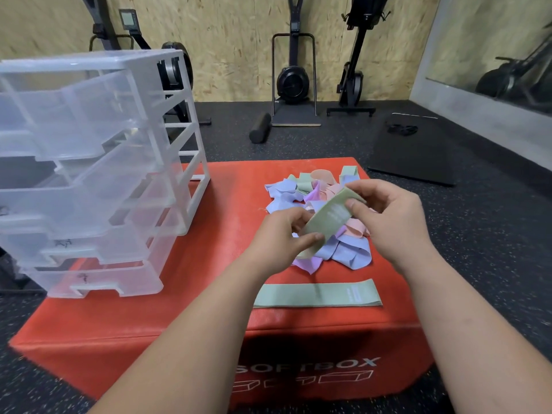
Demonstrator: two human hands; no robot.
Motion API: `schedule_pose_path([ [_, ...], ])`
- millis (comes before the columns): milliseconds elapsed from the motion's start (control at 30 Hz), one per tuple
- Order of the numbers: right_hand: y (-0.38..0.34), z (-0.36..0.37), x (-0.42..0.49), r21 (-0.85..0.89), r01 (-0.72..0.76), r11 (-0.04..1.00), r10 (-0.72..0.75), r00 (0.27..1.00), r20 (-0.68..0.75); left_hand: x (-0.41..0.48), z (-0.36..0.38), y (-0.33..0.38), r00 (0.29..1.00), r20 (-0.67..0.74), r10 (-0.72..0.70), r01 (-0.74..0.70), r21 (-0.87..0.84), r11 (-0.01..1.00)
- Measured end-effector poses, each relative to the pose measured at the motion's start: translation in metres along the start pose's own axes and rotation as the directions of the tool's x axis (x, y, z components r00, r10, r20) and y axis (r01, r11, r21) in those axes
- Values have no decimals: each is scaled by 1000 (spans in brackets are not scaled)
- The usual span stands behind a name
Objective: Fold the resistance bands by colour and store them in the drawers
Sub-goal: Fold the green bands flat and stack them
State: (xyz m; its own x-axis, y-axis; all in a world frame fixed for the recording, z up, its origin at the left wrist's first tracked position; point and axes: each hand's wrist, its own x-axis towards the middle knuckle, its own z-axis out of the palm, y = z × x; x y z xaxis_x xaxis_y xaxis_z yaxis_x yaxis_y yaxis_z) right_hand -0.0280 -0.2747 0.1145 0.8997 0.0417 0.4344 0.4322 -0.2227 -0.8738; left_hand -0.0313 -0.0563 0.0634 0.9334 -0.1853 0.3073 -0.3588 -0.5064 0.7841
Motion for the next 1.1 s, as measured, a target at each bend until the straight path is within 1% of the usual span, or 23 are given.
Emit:
schedule_pose_path([
  [133, 10, -12, 2, 64, -27, 998, 34, 994, -108, -2, -7, -14, 997, 61, -36, 28, 129, 991],
  [233, 22, -24, 3, 130, -94, 987, 115, 979, -169, -6, -16, -22, 994, 85, -65, 42, 247, 968],
  [333, 32, -35, 2, 164, -164, 973, 195, 961, -195, -10, -26, -29, 989, 109, -96, 59, 305, 950],
  [433, 51, -49, 0, 149, -286, 947, 310, 935, -173, -17, -37, -37, 979, 142, -145, 97, 301, 949],
  [567, 72, -62, -8, 170, -493, 853, 506, 861, -43, -31, -49, -46, 961, 168, -219, 172, 255, 952],
  [700, 74, -67, -19, 54, -592, 804, 592, 806, 5, -43, -59, -55, 945, 150, -290, 242, 273, 931],
  [833, 82, -68, -26, -115, -646, 754, 656, 747, 105, -51, -64, -57, 930, 104, -351, 310, 287, 906],
  [900, 88, -66, -27, -215, -625, 751, 656, 743, 133, -54, -64, -57, 923, 80, -377, 337, 307, 890],
  [967, 93, -62, -28, -300, -587, 752, 642, 754, 136, -56, -64, -57, 916, 61, -397, 355, 340, 871],
  [1100, 99, -53, -29, -413, -526, 743, 626, 764, 154, -61, -61, -57, 902, 31, -430, 382, 405, 831],
])
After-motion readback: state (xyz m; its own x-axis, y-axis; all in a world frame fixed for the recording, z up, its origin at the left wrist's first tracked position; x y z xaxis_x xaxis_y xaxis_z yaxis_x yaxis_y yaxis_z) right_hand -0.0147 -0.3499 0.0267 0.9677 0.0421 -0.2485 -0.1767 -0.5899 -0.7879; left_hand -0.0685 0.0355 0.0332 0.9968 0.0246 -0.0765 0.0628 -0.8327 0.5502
